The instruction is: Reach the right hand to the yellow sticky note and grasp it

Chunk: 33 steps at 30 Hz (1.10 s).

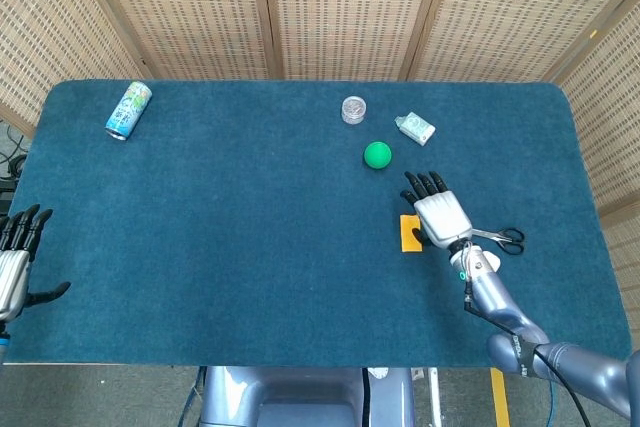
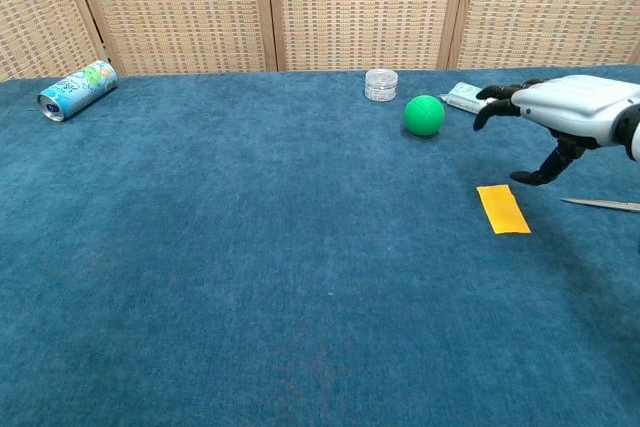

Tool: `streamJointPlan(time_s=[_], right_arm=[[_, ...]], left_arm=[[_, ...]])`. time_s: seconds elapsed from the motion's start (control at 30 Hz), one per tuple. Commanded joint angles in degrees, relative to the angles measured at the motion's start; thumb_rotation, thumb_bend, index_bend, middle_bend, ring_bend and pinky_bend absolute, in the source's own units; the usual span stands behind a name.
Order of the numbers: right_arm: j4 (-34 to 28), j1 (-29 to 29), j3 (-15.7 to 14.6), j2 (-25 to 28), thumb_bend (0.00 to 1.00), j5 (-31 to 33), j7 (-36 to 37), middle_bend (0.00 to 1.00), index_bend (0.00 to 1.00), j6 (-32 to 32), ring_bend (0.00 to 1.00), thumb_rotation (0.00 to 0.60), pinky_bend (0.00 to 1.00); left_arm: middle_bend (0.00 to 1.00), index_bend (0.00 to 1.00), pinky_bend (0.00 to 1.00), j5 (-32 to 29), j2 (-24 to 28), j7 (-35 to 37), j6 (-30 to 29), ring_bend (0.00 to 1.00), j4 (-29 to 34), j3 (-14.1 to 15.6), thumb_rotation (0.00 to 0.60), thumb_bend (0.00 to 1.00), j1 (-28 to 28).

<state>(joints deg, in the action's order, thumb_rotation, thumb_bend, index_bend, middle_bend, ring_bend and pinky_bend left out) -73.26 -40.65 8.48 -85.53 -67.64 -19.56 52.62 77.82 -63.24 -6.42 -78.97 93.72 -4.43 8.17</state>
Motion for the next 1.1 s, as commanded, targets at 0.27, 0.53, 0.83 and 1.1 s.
streamJointPlan(time_s=[0.27, 0.53, 0.83, 1.1], right_arm=[[8.8, -1.4, 0.4, -4.3, 0.28, 0.9, 1.5, 0.00, 0.22, -3.4, 0.00, 0.600, 0.00], [14.3, -3.3, 1.5, -7.1, 0.44, 5.2, 0.7, 0.00, 0.41, -8.7, 0.00, 0.600, 0.00], [16.8, -4.3, 1.8, -8.4, 0.47, 7.9, -0.1, 0.00, 0.42, -11.6, 0.00, 0.600, 0.00], [17.6, -4.6, 1.4, -9.1, 0.47, 8.0, -0.6, 0.00, 0.42, -11.9, 0.00, 0.600, 0.00]], left_arm=[[0.00, 0.00, 0.00, -0.2, 0.0, -0.1, 0.3, 0.00, 0.0, 0.0, 0.600, 0.01, 0.1], [0.00, 0.00, 0.00, -0.7, -0.2, -0.6, 0.6, 0.00, 0.0, 0.0, 0.600, 0.01, 0.4], [0.00, 0.00, 0.00, -1.3, -0.3, -0.7, 1.3, 0.00, -0.3, -0.1, 0.600, 0.01, 0.7], [0.00, 0.00, 0.00, -1.6, -0.4, -1.0, 1.6, 0.00, -0.3, -0.1, 0.600, 0.01, 0.9]])
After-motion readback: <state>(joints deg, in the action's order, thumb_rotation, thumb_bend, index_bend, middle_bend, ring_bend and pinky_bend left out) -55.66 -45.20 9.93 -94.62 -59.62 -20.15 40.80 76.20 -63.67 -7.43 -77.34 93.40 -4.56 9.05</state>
